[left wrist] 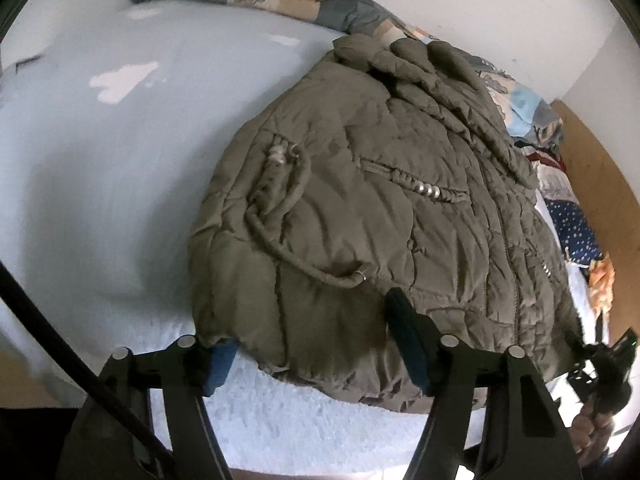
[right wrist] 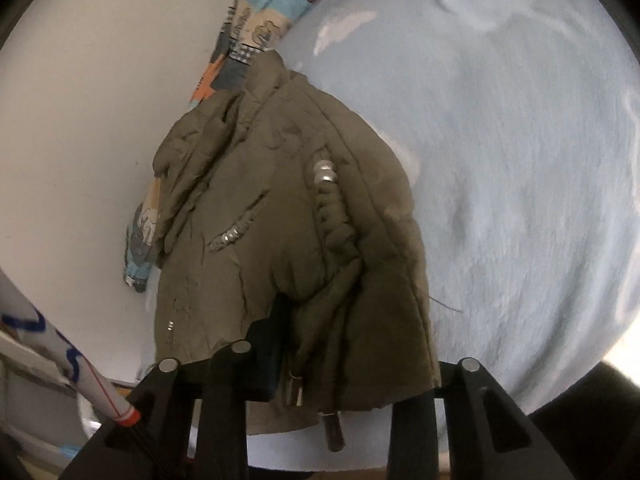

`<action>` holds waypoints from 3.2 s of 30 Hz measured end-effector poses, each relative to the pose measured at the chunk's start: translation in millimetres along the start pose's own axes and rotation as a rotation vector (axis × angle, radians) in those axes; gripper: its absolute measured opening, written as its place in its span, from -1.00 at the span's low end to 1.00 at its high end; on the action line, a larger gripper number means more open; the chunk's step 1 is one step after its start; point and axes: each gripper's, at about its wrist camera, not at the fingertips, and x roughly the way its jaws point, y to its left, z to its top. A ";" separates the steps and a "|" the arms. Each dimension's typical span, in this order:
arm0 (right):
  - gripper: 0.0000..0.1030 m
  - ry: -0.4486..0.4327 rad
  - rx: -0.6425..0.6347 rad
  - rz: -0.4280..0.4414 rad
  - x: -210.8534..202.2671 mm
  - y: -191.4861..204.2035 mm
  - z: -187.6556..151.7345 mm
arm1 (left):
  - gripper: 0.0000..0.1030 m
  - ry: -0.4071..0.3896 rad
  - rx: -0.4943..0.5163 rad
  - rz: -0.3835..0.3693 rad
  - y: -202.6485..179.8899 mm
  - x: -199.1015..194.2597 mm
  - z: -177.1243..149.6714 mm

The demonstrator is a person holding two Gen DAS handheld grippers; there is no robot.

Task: Fold large clothes

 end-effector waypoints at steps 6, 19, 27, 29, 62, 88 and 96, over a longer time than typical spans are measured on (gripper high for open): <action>-0.12 0.034 0.086 -0.007 20.8 -15.9 0.8 | 0.36 -0.013 0.068 0.071 -12.1 11.5 -4.5; -0.50 -0.040 -0.161 -0.038 7.9 33.4 2.3 | -0.11 -0.111 0.223 0.164 -34.0 4.2 -5.0; -0.39 0.029 -0.092 -0.079 31.5 13.9 2.7 | 0.06 -0.125 0.260 0.238 -40.0 16.1 -12.1; -0.37 0.025 -0.088 -0.082 32.5 11.4 1.3 | 0.06 -0.142 0.294 0.264 -44.1 17.0 -15.4; -0.68 -0.256 -0.460 -0.028 -81.4 100.8 -20.5 | -0.60 -0.420 0.432 0.156 -74.7 -101.4 0.5; -0.69 -0.336 -0.451 0.035 -17.3 235.2 221.6 | -0.03 -0.335 0.217 -0.027 -150.8 -63.8 309.8; -0.69 -0.319 -0.416 -0.102 79.3 228.2 309.9 | 0.32 -0.429 0.176 0.023 -140.8 -46.9 365.2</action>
